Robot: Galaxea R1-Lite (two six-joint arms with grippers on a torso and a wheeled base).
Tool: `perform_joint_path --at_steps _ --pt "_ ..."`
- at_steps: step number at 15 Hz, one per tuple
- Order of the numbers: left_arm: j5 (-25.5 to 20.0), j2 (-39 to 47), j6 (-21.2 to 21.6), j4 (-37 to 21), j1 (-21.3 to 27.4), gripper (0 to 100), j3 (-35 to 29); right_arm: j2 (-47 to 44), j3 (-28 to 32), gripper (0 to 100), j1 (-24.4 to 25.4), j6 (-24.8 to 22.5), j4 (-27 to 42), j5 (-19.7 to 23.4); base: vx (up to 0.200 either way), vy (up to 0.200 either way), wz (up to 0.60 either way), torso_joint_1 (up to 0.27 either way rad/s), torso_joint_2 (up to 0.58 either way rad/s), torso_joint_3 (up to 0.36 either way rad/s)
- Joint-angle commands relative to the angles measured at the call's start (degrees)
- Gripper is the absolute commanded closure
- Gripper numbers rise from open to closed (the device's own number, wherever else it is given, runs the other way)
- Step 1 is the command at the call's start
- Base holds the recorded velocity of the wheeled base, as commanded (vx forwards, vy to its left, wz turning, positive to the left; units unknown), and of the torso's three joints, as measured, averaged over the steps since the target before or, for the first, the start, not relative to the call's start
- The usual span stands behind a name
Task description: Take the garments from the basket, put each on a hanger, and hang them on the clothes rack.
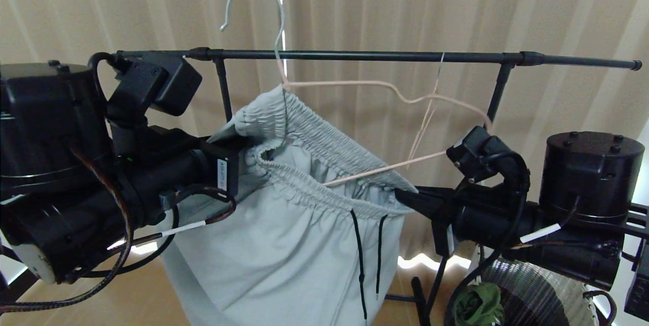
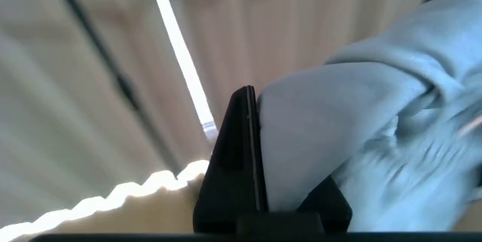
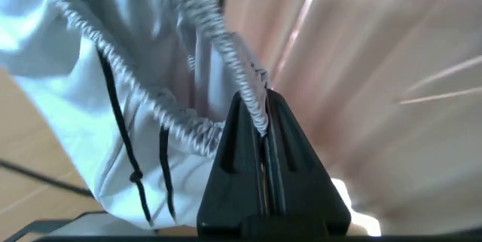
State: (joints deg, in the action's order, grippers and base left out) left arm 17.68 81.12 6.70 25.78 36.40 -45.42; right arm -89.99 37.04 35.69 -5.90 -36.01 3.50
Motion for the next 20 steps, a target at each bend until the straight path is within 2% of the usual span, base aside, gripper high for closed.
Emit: perform_joint_path --at_steps 1,5,7,9,14,17,19,20 --pt "0.2 -0.4 2.9 1.9 -2.5 100 3.1 0.3 0.3 100 -3.4 -0.2 0.0 -0.2 0.000 0.000 0.00 0.000 0.00 0.000" --pt "2.5 -0.8 16.2 10.0 -6.9 100 9.9 -0.4 0.8 100 -6.2 -0.3 -3.7 -0.2 0.000 0.000 0.00 0.000 0.00 0.000" --pt "3.4 -0.9 20.8 13.8 -7.7 100 12.6 -0.8 0.8 100 -6.4 -0.3 -4.2 -0.6 0.000 0.000 0.00 0.000 0.00 0.000" --pt "5.1 -1.0 21.8 13.9 -8.3 100 13.3 -1.0 0.8 100 -6.4 -0.3 -4.2 -1.3 0.000 0.000 0.00 0.000 0.00 0.000" --pt "5.1 -0.5 22.4 13.8 -11.2 100 14.6 -0.9 2.3 100 -6.8 -0.4 -4.1 -1.3 0.000 0.000 0.00 0.000 0.00 0.000" --pt "4.9 -0.6 26.4 13.9 -11.4 100 16.1 -0.9 4.6 100 -6.6 -0.9 -2.9 -1.2 0.000 0.000 0.00 0.000 0.00 0.000" --pt "4.9 -0.3 27.3 13.9 -11.3 100 15.7 -0.7 7.6 100 -4.4 -0.9 1.4 -1.2 0.000 0.000 0.00 0.000 0.00 0.000" --pt "4.9 0.7 27.3 13.9 -11.0 100 15.4 -0.7 11.0 100 -1.9 -0.9 6.3 -1.1 0.000 0.000 0.00 0.000 0.00 0.000"
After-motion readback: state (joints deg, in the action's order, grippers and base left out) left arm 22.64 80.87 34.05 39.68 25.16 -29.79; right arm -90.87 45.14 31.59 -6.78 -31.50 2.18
